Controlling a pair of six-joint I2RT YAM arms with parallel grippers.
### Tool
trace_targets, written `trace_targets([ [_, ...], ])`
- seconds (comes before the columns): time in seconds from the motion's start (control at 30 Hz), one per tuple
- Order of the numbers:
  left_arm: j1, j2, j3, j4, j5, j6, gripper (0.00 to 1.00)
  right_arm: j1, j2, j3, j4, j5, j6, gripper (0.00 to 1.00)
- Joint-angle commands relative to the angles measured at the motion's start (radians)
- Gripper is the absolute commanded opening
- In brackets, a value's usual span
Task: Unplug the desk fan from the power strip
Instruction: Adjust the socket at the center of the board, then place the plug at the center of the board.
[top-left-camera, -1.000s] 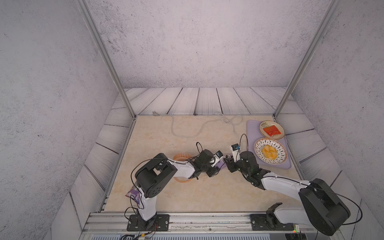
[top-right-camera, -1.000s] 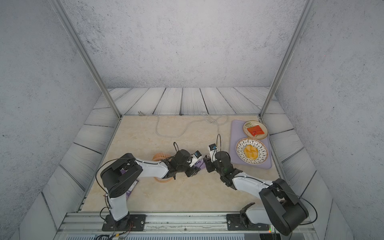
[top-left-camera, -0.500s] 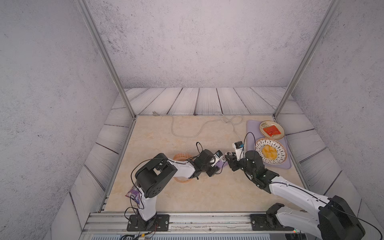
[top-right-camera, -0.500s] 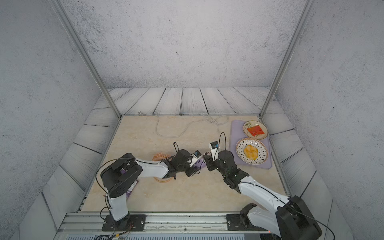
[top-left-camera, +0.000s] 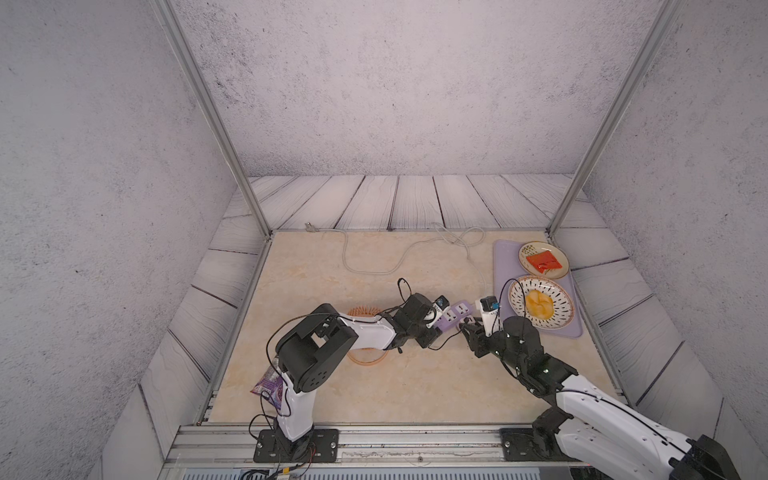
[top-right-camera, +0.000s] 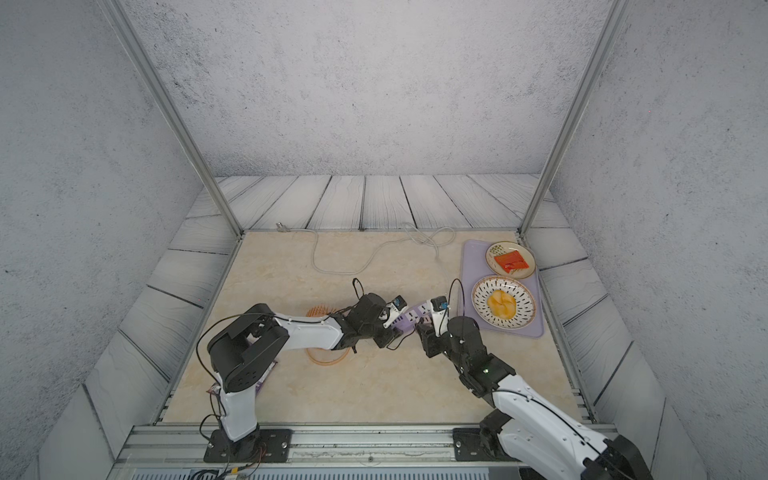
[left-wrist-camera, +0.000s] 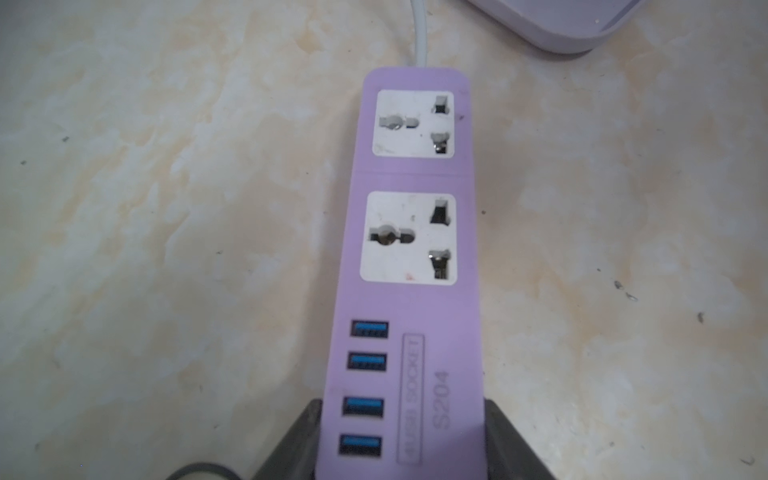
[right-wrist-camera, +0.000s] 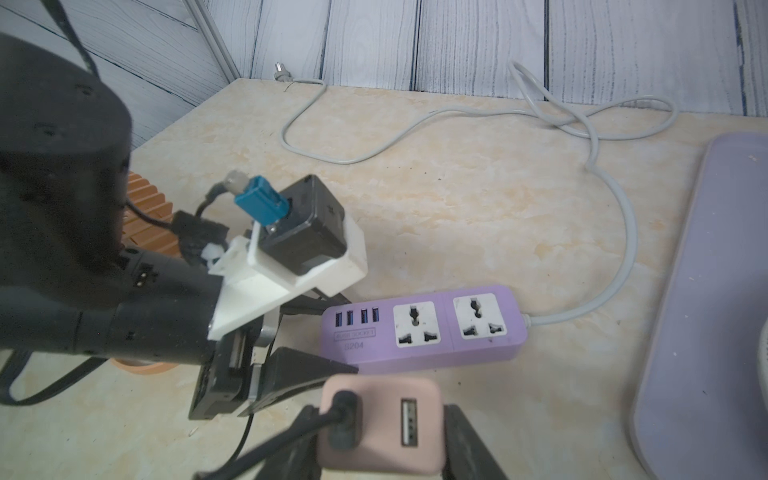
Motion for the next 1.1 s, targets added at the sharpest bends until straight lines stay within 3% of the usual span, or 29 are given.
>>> trace_targets([
  [0.0,0.006,0.034,0.046,-0.029,0.018,0.009,0.04,0.004,-0.066,-0.018,-0.059,0.014,0.027,0.32],
  [0.1,0.003,0.042,0.066,-0.031,0.022,0.007,0.16,0.004,-0.095,-0.027,-0.085,0.009,0.033,0.33],
  [0.23,0.002,0.035,0.078,-0.038,0.017,0.002,0.52,0.004,-0.109,-0.028,-0.11,0.004,0.034,0.32],
  [0.43,0.001,-0.017,0.06,-0.048,-0.012,0.0,0.76,0.004,-0.121,-0.022,-0.118,-0.021,0.027,0.33],
  [0.7,0.001,-0.141,0.011,-0.096,-0.143,0.011,0.79,0.007,-0.105,0.007,-0.112,-0.124,0.057,0.33],
  [1.07,0.011,-0.363,-0.008,-0.268,-0.492,-0.07,0.79,0.035,0.077,0.156,-0.129,-0.257,0.105,0.32],
])
